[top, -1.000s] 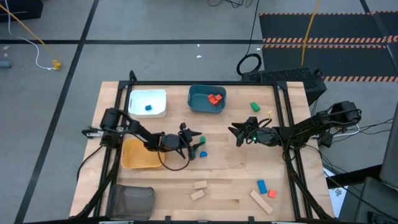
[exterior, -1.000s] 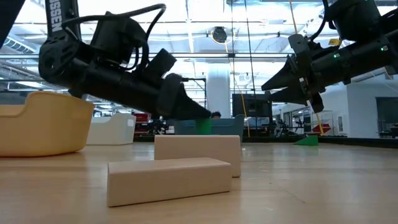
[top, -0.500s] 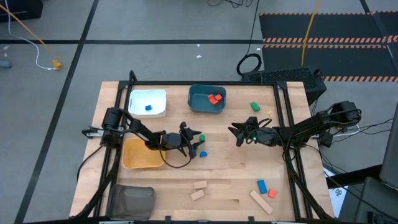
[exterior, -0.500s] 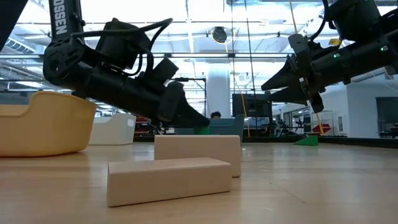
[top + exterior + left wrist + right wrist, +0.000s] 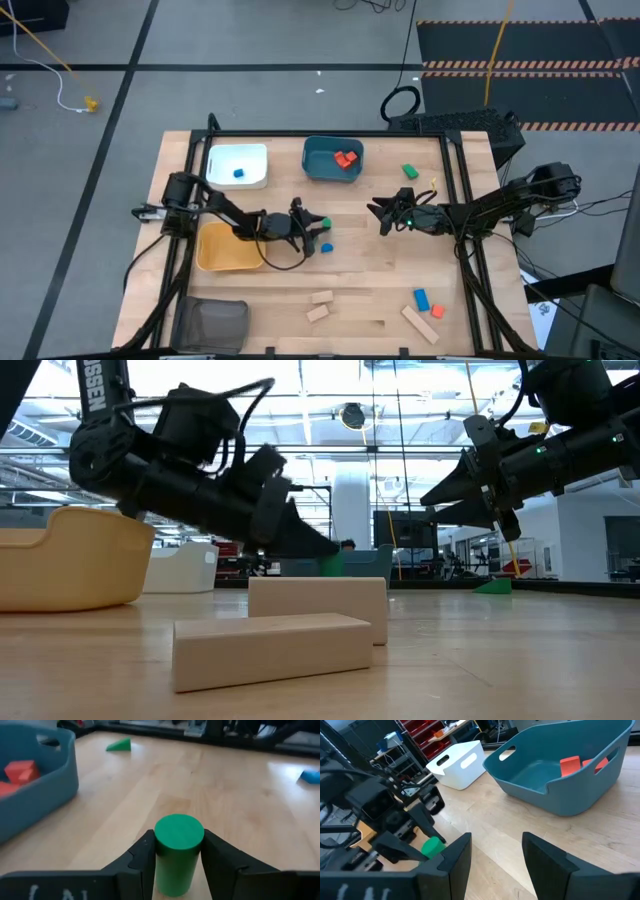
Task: Sort & place blocks by color
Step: Put the top left green wooden block into the yellow bin
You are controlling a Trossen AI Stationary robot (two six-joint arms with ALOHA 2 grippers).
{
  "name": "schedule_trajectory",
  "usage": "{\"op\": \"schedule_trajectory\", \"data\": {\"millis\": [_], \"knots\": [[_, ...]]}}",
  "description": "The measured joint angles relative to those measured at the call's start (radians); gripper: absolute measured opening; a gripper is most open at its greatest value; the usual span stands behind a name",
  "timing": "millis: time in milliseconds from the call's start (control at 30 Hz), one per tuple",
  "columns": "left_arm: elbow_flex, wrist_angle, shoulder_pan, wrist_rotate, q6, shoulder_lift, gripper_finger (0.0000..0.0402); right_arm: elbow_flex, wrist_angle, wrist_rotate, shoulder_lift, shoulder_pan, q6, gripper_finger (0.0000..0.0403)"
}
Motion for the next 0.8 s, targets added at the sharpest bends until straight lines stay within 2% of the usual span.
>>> {"op": "schedule_trajectory", "data": {"millis": [200, 367, 600, 800], "knots": [[0.0, -0.001, -0.005, 0.005, 0.05, -0.118, 0.0126, 0.0, -0.003, 0.0, 0.0, 0.0, 0.0, 0.0166], [0.0, -0.056, -0.025, 0.06, 0.134, -0.27, 0.0126, 0.0, -0.003, 0.0, 0.0, 0.0, -0.001, 0.0166], [0.0, -0.26, -0.083, 0.062, 0.203, -0.507, 0.0128, 0.001, -0.003, 0.0, 0.0, 0.0, -0.022, 0.0166], [0.0, -0.544, -0.125, 0.061, 0.144, -0.683, 0.0133, 0.001, -0.003, 0.0, 0.0, 0.0, -0.031, 0.0166]]}}
